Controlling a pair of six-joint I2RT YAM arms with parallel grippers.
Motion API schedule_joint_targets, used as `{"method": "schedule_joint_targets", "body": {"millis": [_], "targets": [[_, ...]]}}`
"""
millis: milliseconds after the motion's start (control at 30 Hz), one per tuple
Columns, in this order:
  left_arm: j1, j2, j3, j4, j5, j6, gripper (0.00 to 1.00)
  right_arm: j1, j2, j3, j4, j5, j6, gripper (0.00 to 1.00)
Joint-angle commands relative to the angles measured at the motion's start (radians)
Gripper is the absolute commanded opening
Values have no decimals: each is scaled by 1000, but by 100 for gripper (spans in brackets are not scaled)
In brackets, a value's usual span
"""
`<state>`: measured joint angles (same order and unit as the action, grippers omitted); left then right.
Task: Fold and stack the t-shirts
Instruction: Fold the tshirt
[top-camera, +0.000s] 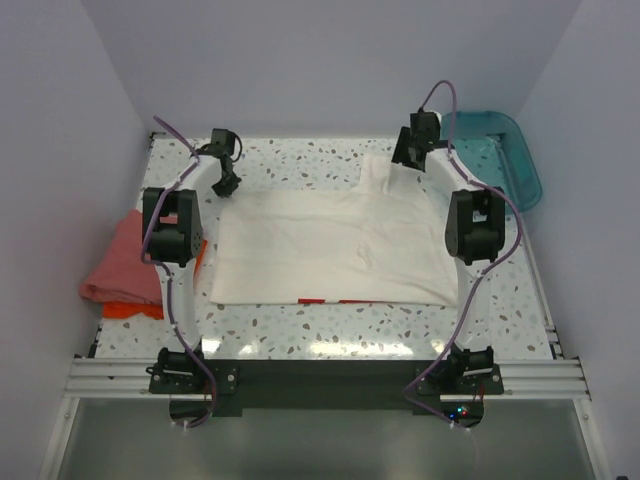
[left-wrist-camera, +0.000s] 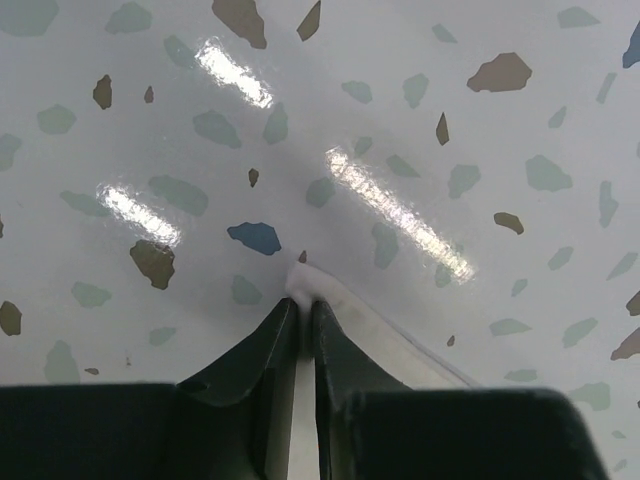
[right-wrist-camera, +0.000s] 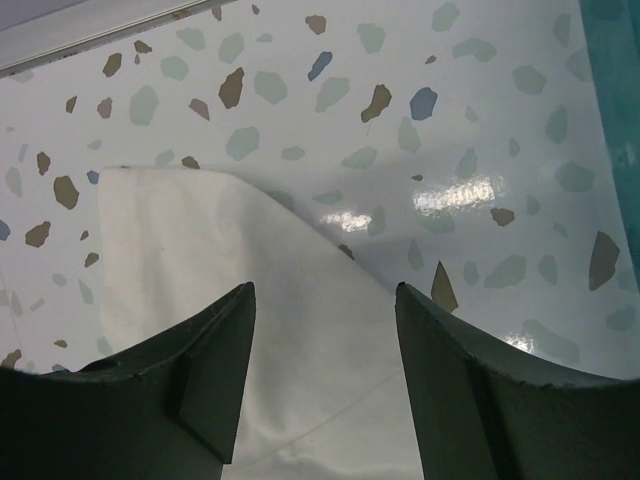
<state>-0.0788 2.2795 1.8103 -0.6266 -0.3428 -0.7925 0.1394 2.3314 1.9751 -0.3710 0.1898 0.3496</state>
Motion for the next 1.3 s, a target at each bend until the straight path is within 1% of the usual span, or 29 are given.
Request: {"method": "schedule_joint_targets", "body": {"millis": [0,33,233,367,500,567,633,700,733,800,1067,1133,1167,1267], "targets": [[11,-5,0,57,33,13,14,-21,9,37,55,-33,-3,62],[11,-9,-5,62,37,15,10,-24,16,41,58,-42,-3,62],[11,-25,-20,91,59,29,0,-26,86,100,73,-121,-9,63],[11,-34,-29,97,59,42,0,-26,141,154,102,-170,-8,63],[11,-37,-34,100,57,52,0,-24,178,211,115,-178,-11,63],[11,-40,-34,102,59,55,0,-21,201,235,103,-171,-23,61],[11,-41,-34,105,64,55,0,-14,212,263,83,-164,-35,55],[11,-43,-34,110,70,55,0,-4,209,260,72,-156,-57,50],[11,-43,-34,111,71,55,0,0,207,257,72,-148,-64,46],[11,-43,-32,111,76,55,0,17,209,260,49,-122,-96,45],[11,-51,-51,114,73,58,0,48,241,312,-34,-58,-211,44],[11,-54,-54,114,73,58,0,51,255,337,-58,-49,-225,41],[13,-55,-55,116,73,59,0,54,259,350,-74,-44,-238,37],[13,-60,-55,114,73,61,0,60,278,387,-101,-26,-267,31]]}}
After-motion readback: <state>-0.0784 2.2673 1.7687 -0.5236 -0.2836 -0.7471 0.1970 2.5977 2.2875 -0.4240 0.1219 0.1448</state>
